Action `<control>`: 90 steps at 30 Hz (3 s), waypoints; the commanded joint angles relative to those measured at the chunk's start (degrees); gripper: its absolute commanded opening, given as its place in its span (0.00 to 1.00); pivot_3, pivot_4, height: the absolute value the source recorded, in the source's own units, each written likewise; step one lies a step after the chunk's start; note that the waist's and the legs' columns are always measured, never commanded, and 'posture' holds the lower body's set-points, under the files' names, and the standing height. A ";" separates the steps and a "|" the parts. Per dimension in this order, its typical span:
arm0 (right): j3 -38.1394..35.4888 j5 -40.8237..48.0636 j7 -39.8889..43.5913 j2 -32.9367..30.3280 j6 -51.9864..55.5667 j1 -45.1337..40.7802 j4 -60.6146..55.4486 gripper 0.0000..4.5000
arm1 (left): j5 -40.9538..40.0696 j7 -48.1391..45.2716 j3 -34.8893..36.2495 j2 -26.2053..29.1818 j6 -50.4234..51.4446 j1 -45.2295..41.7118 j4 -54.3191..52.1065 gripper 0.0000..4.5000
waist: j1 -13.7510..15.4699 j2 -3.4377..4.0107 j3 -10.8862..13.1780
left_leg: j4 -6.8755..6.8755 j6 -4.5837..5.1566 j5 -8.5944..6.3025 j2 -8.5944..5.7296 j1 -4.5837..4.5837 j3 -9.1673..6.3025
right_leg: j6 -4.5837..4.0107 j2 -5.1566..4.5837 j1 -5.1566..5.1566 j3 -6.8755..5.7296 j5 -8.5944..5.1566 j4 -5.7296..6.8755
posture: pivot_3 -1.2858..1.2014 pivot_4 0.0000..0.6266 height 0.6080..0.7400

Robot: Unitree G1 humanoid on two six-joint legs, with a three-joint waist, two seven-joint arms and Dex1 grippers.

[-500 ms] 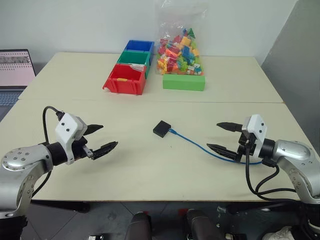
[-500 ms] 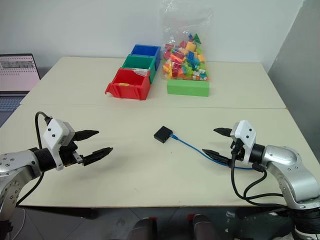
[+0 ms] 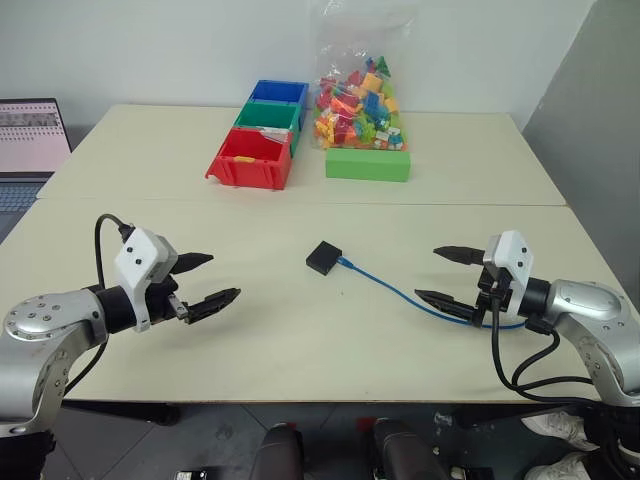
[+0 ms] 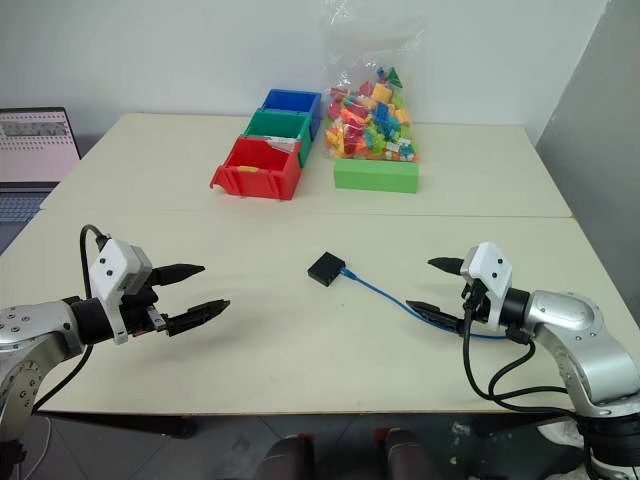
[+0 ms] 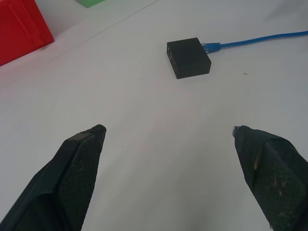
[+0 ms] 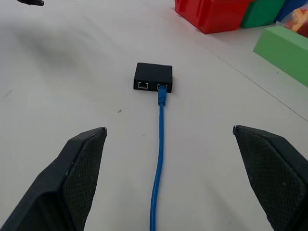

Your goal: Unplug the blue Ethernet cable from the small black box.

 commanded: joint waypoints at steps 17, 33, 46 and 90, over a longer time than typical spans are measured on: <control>20.34 -18.97 -11.98 21.60 -0.53 -22.75 26.92 0.99 | -0.16 -10.54 -8.02 2.21 -4.41 -4.18 -2.30 1.00 | -0.53 0.05 0.03 | 0.00 0.00 0.00 0.01 -0.03 0.03 | -0.14 0.02 -0.06 -0.04 0.08 0.03 | 0.52 0.24 1.00; 22.72 -25.49 -12.33 28.41 -4.89 -28.32 41.13 0.42 | 1.19 -10.95 -8.09 1.47 -7.37 -3.14 2.36 1.00 | -1.22 0.06 0.03 | 0.01 0.00 0.00 0.01 0.00 0.04 | -0.20 0.02 -0.06 -0.07 0.11 0.08 | 0.52 0.24 1.00; 25.72 -33.38 -8.91 21.57 -21.77 -29.67 25.89 0.03 | -8.71 -4.21 -5.32 -5.39 6.24 -9.98 7.68 1.00 | -0.94 0.08 0.06 | 0.03 0.00 0.00 0.00 -0.07 0.03 | -0.15 0.02 -0.09 -0.13 0.09 0.07 | 0.52 0.24 1.00; 26.63 -35.67 -1.78 17.53 -43.22 -30.50 16.51 0.35 | -31.43 -0.79 -4.04 -7.62 28.68 -16.08 6.11 0.18 | -0.90 0.03 0.03 | 0.04 -0.01 0.01 -0.01 -0.05 -0.12 | -0.28 0.00 -0.02 -0.11 0.16 0.12 | 0.52 0.24 1.00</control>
